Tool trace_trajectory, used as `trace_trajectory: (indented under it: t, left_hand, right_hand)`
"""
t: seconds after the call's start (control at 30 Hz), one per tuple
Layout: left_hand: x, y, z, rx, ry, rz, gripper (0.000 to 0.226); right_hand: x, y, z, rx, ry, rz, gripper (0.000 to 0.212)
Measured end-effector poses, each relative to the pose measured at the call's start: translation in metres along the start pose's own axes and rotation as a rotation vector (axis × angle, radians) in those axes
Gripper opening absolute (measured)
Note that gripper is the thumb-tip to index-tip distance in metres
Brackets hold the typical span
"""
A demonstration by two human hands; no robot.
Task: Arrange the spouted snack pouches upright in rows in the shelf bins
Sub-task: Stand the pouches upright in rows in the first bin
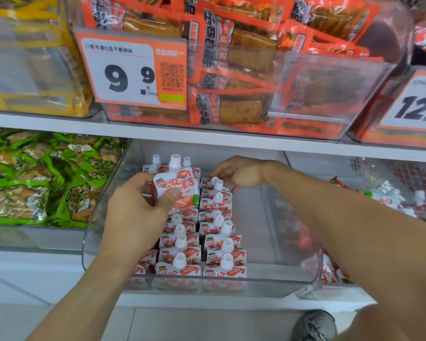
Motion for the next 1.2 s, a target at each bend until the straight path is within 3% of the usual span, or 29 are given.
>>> trace_trajectory:
  t: [0.23,0.33,0.4,0.47,0.57,0.63,0.77,0.87,0.93,1.03,1.13,1.2]
  left_hand:
    - [-0.002,0.001,-0.001,0.005,0.004,0.007,0.018]
    - [-0.002,0.000,-0.005,-0.007,-0.024,0.010,0.020]
    - [-0.002,0.000,-0.007,-0.007,-0.042,0.004,0.022]
    - [-0.001,0.003,-0.009,0.035,-0.057,-0.018,0.023]
    - [0.008,0.016,-0.014,0.144,-0.106,-0.076,0.022]
    - [0.016,0.024,-0.021,0.169,-0.167,-0.150,0.027]
    - [0.026,0.026,-0.035,0.085,-0.321,-0.247,0.048]
    - [0.030,0.016,-0.039,-0.172,-0.464,-0.358,0.061]
    - [0.033,0.010,-0.043,-0.333,-0.521,-0.447,0.060]
    - [0.034,0.005,-0.049,-0.426,-0.542,-0.530,0.061]
    - [0.029,-0.001,-0.048,-0.459,-0.531,-0.558,0.062]
    - [0.026,-0.006,-0.045,-0.455,-0.510,-0.564,0.063]
  right_hand:
    - [-0.002,0.004,-0.002,0.025,-0.049,-0.064,0.039]
    - [0.010,-0.001,0.013,0.045,0.157,-0.026,0.047]
    - [0.027,-0.011,0.021,-0.053,0.287,0.029,0.050]
    - [0.053,-0.024,0.021,-0.191,0.305,0.149,0.049]
    - [0.098,-0.041,0.008,-0.259,0.204,0.400,0.051]
    - [0.123,-0.046,-0.006,-0.307,0.137,0.470,0.045]
    - [0.134,-0.028,0.000,-0.205,0.396,0.419,0.029]
    - [0.131,-0.014,0.024,0.082,0.713,0.361,0.022]
    - [0.119,-0.013,0.032,0.211,0.808,0.312,0.016]
    - [0.077,-0.017,0.030,0.285,0.759,0.222,0.018]
    - [0.032,-0.017,0.020,0.216,0.596,0.085,0.036]
    - [0.010,-0.010,0.011,0.278,0.485,0.038,0.035]
Point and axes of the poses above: each hand's wrist, its own x-axis away from the middle knuckle, its own z-axis out of the back of the hand, y = z × x, the point moved 4 cm from there along -x, towards the middle knuckle, and after that the axes turned 9 degrees about y, right-handed, at the moved point
